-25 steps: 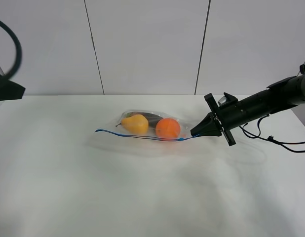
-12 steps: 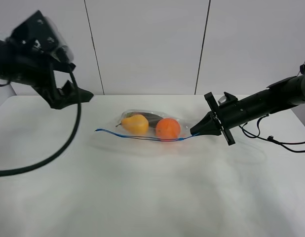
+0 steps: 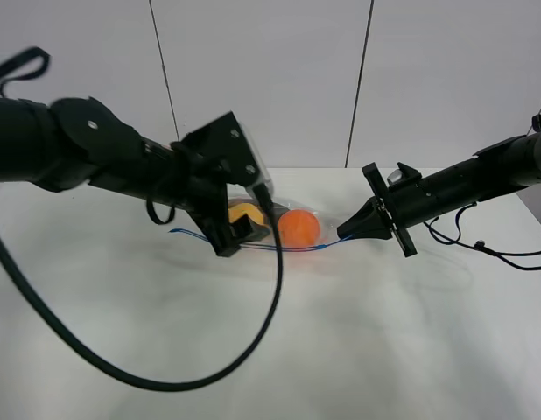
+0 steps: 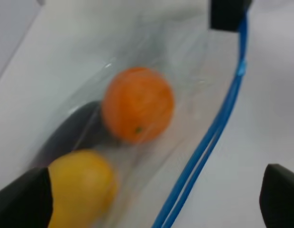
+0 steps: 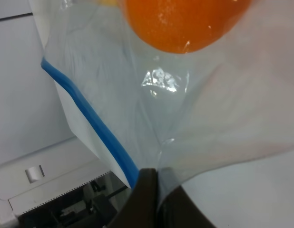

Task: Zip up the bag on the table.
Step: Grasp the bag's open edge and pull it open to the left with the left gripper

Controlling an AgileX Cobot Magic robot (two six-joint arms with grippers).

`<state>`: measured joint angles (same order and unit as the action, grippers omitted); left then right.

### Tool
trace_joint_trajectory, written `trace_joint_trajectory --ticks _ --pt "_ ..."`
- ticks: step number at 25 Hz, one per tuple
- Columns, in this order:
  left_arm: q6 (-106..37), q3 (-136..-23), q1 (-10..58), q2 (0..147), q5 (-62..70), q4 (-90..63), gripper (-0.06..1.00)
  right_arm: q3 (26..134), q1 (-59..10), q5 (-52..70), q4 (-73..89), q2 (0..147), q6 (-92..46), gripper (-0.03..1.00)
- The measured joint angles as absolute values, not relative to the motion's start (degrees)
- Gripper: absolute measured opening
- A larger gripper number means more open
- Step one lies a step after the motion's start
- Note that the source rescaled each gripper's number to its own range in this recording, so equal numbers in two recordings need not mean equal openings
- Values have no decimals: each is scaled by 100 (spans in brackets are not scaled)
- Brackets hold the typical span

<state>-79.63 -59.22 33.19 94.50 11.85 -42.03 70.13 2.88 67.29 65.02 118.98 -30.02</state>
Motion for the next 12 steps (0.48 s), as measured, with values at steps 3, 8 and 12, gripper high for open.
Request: trace_joint_trajectory --ticks 3,8,12 --pt "-7951 -5922 3884 9827 390 -4208 100 7013 288 6729 6502 11898 -3002 0" --pt "-7951 -5923 4659 10480 -1015 -4208 100 7013 288 6728 6509 11898 -3002 0" --pt "-7951 -5928 4941 10960 -1960 -4209 100 7013 288 6723 6509 11898 -3002 0"
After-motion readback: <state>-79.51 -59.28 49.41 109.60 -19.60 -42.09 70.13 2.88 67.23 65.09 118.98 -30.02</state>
